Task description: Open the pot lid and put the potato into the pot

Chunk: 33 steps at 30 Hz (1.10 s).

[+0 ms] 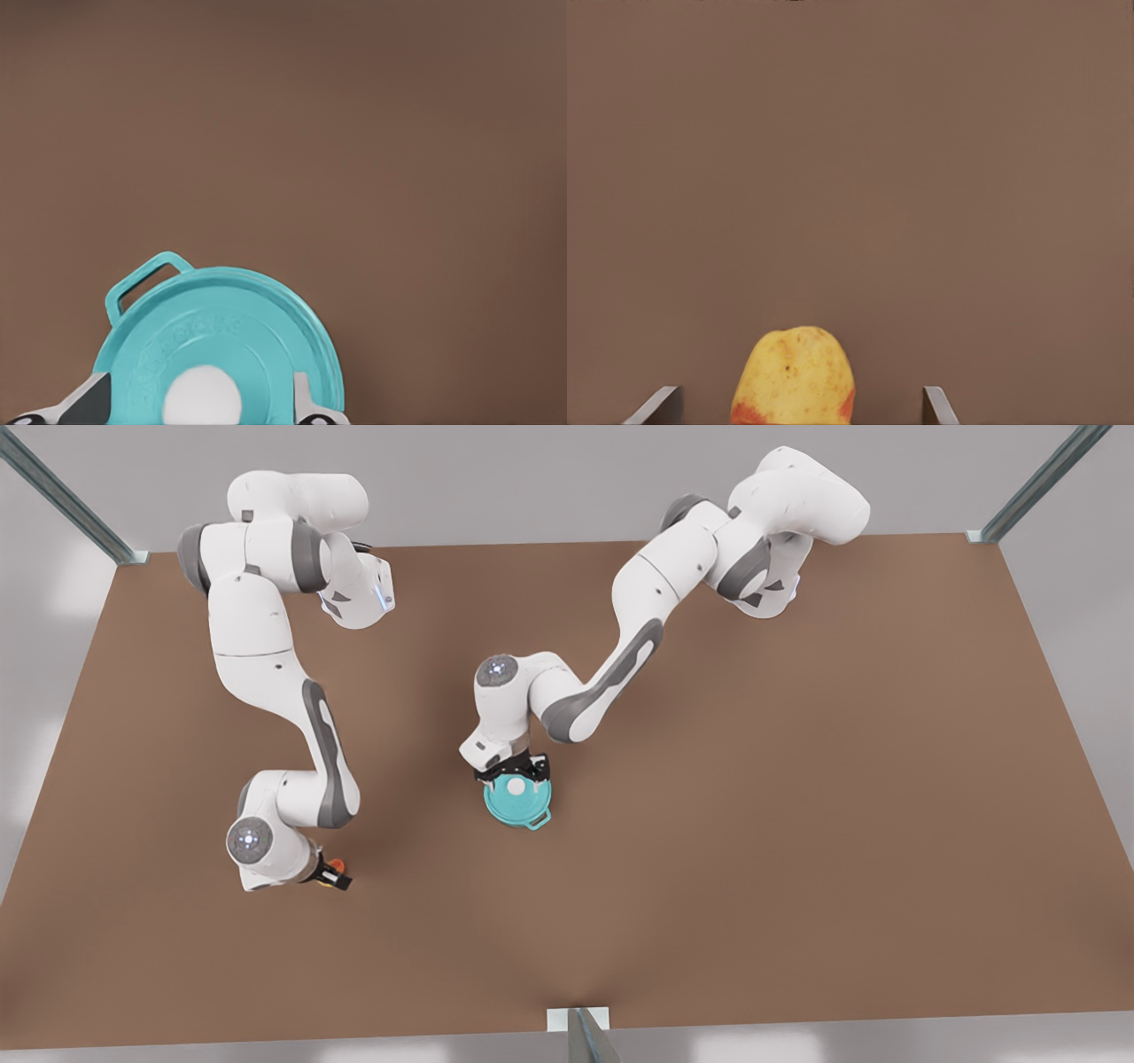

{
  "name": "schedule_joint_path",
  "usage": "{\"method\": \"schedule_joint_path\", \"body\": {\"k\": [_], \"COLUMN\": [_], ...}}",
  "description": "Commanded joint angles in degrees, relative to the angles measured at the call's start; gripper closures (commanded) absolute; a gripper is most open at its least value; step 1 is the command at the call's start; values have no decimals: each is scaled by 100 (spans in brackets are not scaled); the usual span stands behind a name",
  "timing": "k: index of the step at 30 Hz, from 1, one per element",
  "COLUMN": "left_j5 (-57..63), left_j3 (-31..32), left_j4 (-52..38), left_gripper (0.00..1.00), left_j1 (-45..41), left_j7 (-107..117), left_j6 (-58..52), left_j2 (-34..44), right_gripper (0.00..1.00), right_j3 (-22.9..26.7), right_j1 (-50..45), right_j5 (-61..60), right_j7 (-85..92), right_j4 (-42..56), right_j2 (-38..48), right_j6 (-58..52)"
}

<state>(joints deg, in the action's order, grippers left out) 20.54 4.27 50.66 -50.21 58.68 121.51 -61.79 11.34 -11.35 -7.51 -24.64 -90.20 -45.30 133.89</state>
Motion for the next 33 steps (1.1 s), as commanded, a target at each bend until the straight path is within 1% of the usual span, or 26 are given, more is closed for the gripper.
{"method": "schedule_joint_path", "body": {"k": [1, 7, 8, 12, 14, 17, 18, 19, 21, 23, 24, 28, 30, 31, 33], "left_j5": [12, 21, 21, 21, 21, 21, 21, 21, 12, -6, -15, -41, -445, -454, -885], "left_j3": [4, 12, 12, -23, -23, -23, -32, -40, -40, -40, -40, 12, 12, 21, 56], "left_j4": [-4, 5, 5, 23, 23, 23, 23, 31, 40, 32, 32, 5, -12, -12, -12], "left_gripper": [0, 0, 5, 5, 7, 16, 21, 28, 51, 62, 64, 64, 64, 64, 64], "left_j1": [3, -6, -6, 3, 3, 3, 3, 3, 11, 11, 11, 249, 723, 1030, 1821], "left_j7": [460, 460, 460, 434, 434, 434, 434, 425, 390, 390, 381, -163, -840, -1288, -2071], "left_j6": [171, 119, 101, 127, 119, 154, 154, 136, 92, 83, 66, -400, -505, -435, -128], "left_j2": [-17, -52, -52, -61, -61, -96, -96, -96, -96, -96, -88, 123, 299, 229, 71], "right_gripper": [0, 0, 0, 0, 0, 0, 0, 0, 0, 1, 5, 37, 46, 49, 51], "right_j3": [0, -70, -97, -97, -97, -97, -97, -97, -97, -105, -105, -97, -97, -97, -97], "right_j1": [36, -8, -17, -25, -8, -17, -25, -25, -25, -25, -25, -25, -25, -25, -25], "right_j5": [-14, -40, -119, -137, -128, -128, -128, -128, -128, -128, -128, -137, -137, -137, -137], "right_j7": [-401, -533, -585, -585, -585, -577, -577, -585, -577, -577, -585, -682, -717, -726, -744], "right_j4": [-6, -77, -77, -77, -77, -217, -217, -217, -288, -297, -305, -305, -305, -305, -305], "right_j2": [-40, -66, -66, -57, -31, 48, 48, 48, 39, 39, 39, 39, 48, 48, 57], "right_j6": [365, 295, 295, 286, 278, 278, 278, 286, 286, 286, 286, 286, 286, 286, 278]}}
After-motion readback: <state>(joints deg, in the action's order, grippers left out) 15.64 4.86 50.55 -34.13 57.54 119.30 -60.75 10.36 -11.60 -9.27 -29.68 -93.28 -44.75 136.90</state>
